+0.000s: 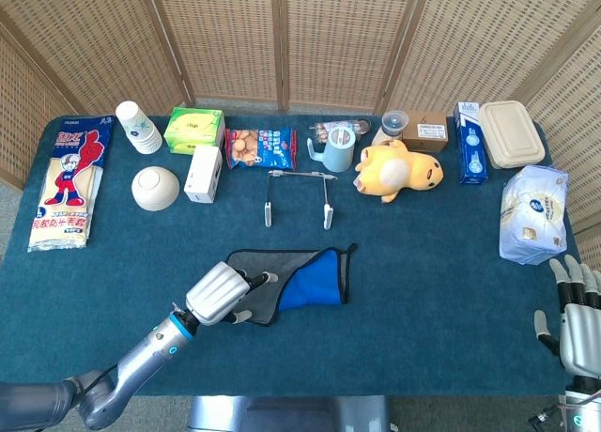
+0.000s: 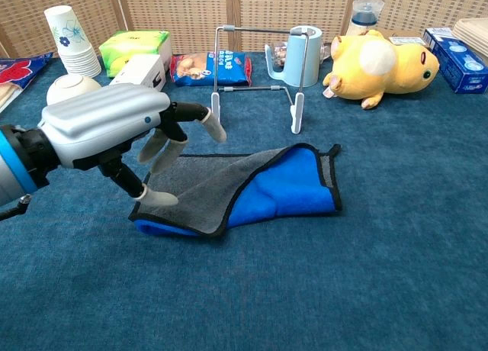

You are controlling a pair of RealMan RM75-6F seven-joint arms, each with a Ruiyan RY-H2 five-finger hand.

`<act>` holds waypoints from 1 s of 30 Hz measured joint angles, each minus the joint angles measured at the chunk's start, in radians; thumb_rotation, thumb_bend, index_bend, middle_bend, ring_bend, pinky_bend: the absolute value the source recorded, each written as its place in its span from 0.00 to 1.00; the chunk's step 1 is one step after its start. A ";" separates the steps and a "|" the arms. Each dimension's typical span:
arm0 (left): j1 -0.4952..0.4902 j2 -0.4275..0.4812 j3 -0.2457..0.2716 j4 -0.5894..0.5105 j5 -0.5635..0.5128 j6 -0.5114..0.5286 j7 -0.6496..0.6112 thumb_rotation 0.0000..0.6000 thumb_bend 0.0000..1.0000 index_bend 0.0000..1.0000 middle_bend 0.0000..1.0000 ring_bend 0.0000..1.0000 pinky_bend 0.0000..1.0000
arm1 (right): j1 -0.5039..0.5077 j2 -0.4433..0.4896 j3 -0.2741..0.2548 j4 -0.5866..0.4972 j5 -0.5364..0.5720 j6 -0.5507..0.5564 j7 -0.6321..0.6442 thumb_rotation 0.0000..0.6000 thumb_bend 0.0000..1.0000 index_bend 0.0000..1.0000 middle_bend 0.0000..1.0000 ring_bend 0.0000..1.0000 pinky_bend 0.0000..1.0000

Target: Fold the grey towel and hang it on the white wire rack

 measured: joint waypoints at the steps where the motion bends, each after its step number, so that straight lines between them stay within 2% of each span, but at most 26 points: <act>1: 0.008 0.003 0.006 -0.002 0.009 0.009 0.004 1.00 0.15 0.26 0.76 0.74 0.98 | 0.000 0.000 0.000 -0.001 -0.001 0.000 -0.002 1.00 0.39 0.06 0.04 0.00 0.00; 10: 0.076 0.032 0.060 -0.042 0.067 0.062 0.022 0.99 0.10 0.26 0.74 0.73 0.97 | 0.000 0.001 -0.007 -0.020 -0.011 0.009 -0.018 1.00 0.39 0.06 0.04 0.00 0.00; 12: 0.085 0.036 0.064 -0.047 0.074 0.069 0.028 0.92 0.09 0.25 0.72 0.71 0.96 | -0.001 0.002 -0.008 -0.023 -0.013 0.010 -0.019 1.00 0.39 0.06 0.04 0.00 0.00; 14: 0.092 0.039 0.064 -0.046 0.077 0.073 0.038 0.81 0.07 0.25 0.68 0.66 0.93 | -0.001 0.002 -0.009 -0.025 -0.014 0.012 -0.020 1.00 0.39 0.06 0.04 0.00 0.00; 17: 0.101 0.042 0.066 -0.045 0.077 0.071 0.060 0.75 0.06 0.24 0.60 0.59 0.90 | -0.002 0.003 -0.010 -0.028 -0.016 0.015 -0.022 1.00 0.39 0.06 0.04 0.00 0.00; 22: 0.116 0.024 0.062 -0.021 0.083 0.070 0.111 0.76 0.07 0.26 0.55 0.54 0.89 | -0.005 0.004 -0.012 -0.032 -0.017 0.021 -0.023 1.00 0.39 0.06 0.04 0.00 0.00; 30: 0.134 -0.021 0.053 0.032 0.096 0.061 0.147 0.77 0.07 0.30 0.56 0.54 0.89 | -0.010 0.009 -0.010 -0.035 -0.017 0.031 -0.022 1.00 0.39 0.06 0.04 0.00 0.00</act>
